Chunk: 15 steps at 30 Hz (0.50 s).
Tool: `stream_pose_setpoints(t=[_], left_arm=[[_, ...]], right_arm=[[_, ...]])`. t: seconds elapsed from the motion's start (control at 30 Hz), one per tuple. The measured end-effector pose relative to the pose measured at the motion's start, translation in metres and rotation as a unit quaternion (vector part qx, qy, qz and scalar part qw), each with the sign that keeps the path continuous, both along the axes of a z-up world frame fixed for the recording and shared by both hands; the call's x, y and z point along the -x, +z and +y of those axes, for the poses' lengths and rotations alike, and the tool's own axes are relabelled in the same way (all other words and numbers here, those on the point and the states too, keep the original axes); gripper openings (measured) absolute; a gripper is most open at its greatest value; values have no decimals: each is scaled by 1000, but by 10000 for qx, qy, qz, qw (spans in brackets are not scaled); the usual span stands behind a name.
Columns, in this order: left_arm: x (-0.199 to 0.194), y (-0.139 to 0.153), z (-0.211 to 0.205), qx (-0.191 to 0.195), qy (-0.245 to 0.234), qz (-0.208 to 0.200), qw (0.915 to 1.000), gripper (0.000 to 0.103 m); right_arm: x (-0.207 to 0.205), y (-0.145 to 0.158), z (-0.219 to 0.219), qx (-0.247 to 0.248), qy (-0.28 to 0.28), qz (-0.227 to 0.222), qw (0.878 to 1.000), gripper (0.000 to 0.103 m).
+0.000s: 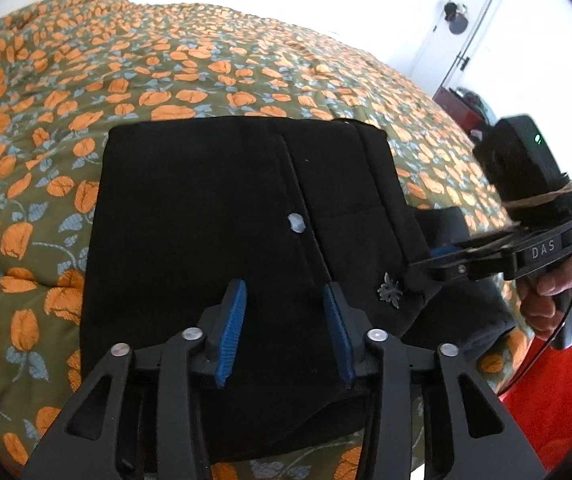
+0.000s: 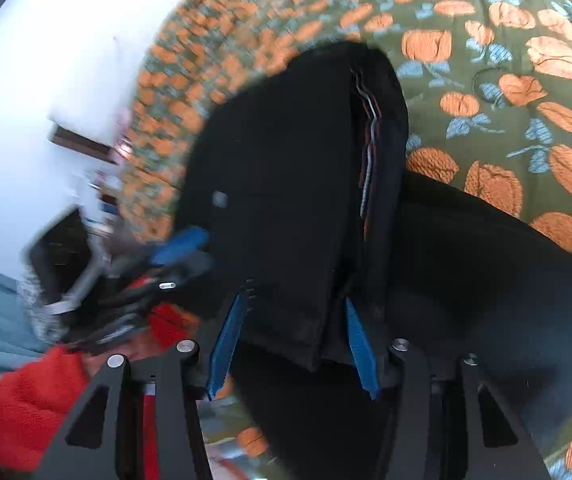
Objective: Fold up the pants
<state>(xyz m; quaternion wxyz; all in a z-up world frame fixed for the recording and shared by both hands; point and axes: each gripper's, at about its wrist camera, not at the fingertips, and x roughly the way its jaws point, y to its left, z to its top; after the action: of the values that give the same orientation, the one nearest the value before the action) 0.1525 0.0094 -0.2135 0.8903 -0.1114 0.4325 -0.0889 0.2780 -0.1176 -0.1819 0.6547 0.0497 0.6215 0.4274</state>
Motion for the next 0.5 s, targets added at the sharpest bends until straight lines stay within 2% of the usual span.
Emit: stream_pose_setpoints(t=[0.07,0.1,0.13,0.17,0.23,0.3,0.4,0.5], left_arm=[[4,9,5,-66,160,34,9998,56],[9,17,13,24,325,12,9995,58],[17,27,23,235,484,-110,9985,61],[28,39,36,472,644,-314,9963,69],[47,59,63,613,1162,-732,9886,81],[57,67,82,705,1535,-896,9816,82],[63,63,99,872,1795,-850,9762,82],[63,57,96,857,1753,-709,9782,82]], right_arm=[[5,8,2,77,-3,-286,9996,33],[7,14,-3,14,-49,-378,9993,28],[10,26,-11,-115,-148,-504,9986,19],[11,34,-18,-201,-236,-572,9979,15],[15,59,-36,-565,-466,-715,9947,15],[22,79,-44,-764,-562,-843,9919,14],[38,108,-56,-1032,-623,-1054,9871,14],[52,126,-82,-1184,-835,-1131,9830,14]])
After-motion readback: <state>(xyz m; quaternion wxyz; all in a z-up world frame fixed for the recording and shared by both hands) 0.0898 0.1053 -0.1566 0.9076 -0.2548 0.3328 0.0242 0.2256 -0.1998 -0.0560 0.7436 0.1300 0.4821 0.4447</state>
